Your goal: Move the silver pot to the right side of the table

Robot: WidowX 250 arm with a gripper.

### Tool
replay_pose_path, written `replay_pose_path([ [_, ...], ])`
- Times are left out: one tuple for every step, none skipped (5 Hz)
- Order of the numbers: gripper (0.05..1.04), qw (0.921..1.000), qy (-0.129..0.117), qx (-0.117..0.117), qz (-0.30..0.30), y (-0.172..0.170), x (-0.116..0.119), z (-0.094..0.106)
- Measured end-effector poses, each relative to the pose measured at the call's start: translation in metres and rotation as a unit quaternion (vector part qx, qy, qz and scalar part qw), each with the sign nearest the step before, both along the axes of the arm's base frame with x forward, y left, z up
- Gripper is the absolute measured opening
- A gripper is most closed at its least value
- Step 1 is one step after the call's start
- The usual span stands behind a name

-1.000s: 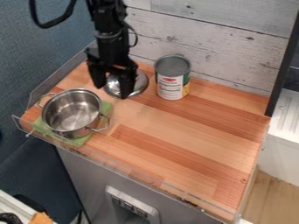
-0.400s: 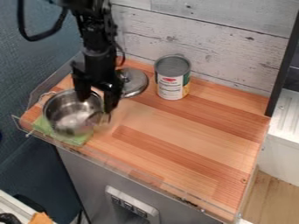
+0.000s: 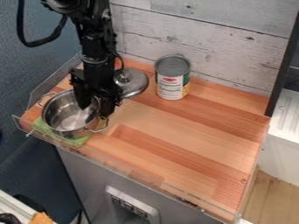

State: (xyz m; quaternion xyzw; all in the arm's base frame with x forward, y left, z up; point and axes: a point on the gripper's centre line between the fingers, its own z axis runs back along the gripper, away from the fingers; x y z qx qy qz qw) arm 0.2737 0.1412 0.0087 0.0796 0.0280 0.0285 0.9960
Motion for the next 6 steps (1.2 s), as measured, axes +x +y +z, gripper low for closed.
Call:
replay_pose_path([
  [0.426, 1.0, -0.004, 0.003, 0.0, -0.001, 0.0, 0.003],
  [0.201, 1.0, -0.004, 0.002, 0.004, -0.001, 0.0, 0.003],
  [0.086, 0.9997, -0.024, 0.009, 0.005, -0.002, 0.004, 0.017],
  [0.071, 0.9988, -0.044, 0.013, -0.018, -0.022, 0.009, 0.029],
  [0.071, 0.9943, -0.082, 0.022, -0.064, -0.053, 0.013, 0.056],
  [0.071, 0.9857, -0.12, -0.001, -0.118, -0.097, 0.015, 0.077],
])
